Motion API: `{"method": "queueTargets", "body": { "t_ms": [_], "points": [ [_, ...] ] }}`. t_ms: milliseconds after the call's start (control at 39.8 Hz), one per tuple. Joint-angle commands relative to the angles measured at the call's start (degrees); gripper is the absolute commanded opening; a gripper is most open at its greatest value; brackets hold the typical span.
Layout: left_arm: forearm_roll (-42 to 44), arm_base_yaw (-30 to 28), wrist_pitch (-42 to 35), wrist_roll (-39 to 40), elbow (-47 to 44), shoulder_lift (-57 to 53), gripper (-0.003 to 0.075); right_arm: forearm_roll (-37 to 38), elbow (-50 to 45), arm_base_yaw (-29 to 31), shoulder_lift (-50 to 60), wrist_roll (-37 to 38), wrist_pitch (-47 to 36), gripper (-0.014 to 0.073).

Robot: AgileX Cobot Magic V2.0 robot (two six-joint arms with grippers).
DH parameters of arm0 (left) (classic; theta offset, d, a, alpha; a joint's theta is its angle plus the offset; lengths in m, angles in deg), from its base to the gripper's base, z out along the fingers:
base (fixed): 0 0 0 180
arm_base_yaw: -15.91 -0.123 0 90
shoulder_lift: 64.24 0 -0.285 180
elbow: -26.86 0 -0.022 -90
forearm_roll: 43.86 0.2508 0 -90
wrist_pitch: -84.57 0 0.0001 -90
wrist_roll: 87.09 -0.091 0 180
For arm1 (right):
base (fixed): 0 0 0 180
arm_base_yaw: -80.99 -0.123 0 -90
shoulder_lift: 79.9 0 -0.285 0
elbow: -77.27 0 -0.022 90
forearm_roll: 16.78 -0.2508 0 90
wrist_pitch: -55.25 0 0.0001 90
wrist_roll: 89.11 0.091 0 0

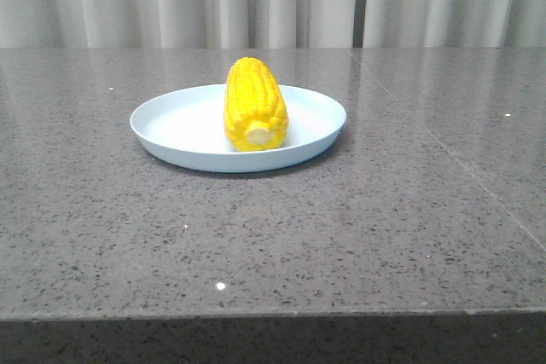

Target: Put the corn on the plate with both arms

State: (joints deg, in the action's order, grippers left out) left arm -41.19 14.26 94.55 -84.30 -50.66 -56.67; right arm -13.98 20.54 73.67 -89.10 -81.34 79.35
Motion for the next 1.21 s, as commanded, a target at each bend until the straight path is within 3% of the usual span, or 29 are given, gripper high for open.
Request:
{"method": "queueTargets", "body": {
  "t_ms": [0, 879, 1180],
  "points": [
    [-0.42, -0.04, -6.03, 0.02, -0.26, -1.31, -0.002, 0.97, 1.4, 0.31, -0.78, -0.45, -4.61, -0.0069],
    [-0.42, -0.04, -6.03, 0.02, -0.26, -1.19, -0.002, 0.97, 1.28, 0.31, -0.78, -0.45, -4.78, -0.0069],
    [-0.42, -0.04, -6.03, 0.02, -0.26, -1.19, -0.002, 1.45, -10.08, 0.36, -0.78, -0.45, -8.07, -0.0069]
  ]
}}
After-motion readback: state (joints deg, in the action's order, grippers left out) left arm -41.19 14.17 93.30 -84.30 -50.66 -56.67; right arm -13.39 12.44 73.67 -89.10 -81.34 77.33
